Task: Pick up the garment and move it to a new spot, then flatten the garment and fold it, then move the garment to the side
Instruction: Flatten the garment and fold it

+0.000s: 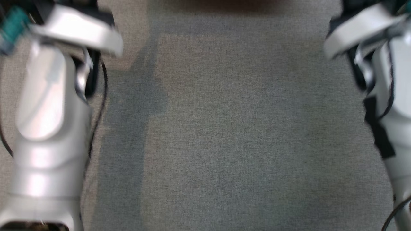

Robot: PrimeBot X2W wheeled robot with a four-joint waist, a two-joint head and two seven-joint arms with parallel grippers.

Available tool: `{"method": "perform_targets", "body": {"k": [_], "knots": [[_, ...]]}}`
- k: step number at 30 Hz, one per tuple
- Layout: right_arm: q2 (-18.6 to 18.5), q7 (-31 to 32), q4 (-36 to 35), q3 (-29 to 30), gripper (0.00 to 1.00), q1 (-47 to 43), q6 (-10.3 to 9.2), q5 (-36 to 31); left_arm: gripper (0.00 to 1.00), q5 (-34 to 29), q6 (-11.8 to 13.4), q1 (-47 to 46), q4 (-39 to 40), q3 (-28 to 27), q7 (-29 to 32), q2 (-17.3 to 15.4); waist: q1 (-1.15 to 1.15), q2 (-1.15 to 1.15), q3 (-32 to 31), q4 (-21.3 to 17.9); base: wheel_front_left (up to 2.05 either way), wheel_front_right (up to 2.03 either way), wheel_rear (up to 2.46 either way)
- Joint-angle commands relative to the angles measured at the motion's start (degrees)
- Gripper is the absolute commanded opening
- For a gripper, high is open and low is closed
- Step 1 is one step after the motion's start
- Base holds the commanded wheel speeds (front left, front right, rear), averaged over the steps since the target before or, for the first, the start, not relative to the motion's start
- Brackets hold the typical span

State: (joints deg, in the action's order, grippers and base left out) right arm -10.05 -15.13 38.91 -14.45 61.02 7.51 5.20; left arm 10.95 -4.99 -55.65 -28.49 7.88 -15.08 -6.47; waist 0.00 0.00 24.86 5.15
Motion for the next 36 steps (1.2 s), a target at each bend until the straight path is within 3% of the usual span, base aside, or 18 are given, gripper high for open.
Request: {"method": "perform_targets", "body": {"k": [1,13,27,36], "knots": [[-0.7,0.0,0.0,-0.4,0.00,-2.2,-0.04,1.5,0.00,0.3,-0.3,2.8,-0.2,-0.3,-0.1,0.3,0.00,0.00,-0.6,-0.1,0.00,0.00,0.00],[-2.9,0.0,-2.7,-10.6,0.00,-28.3,-0.03,17.3,0.00,2.8,-1.3,32.2,-4.2,-3.6,-0.1,3.2,0.00,0.00,-8.6,-1.7,0.00,0.00,0.00],[-5.0,0.0,-6.9,-19.4,0.00,-48.1,-0.03,25.3,0.00,6.4,0.3,52.3,-4.9,-3.0,-0.1,3.4,0.00,0.00,-24.4,-1.9,0.00,0.00,0.00],[-7.7,0.0,-9.5,-27.4,0.00,-54.9,-0.03,30.5,0.00,4.7,0.1,59.9,-4.0,-4.8,-0.1,3.4,0.00,0.00,-27.8,-3.0,0.00,0.00,0.00]]}}
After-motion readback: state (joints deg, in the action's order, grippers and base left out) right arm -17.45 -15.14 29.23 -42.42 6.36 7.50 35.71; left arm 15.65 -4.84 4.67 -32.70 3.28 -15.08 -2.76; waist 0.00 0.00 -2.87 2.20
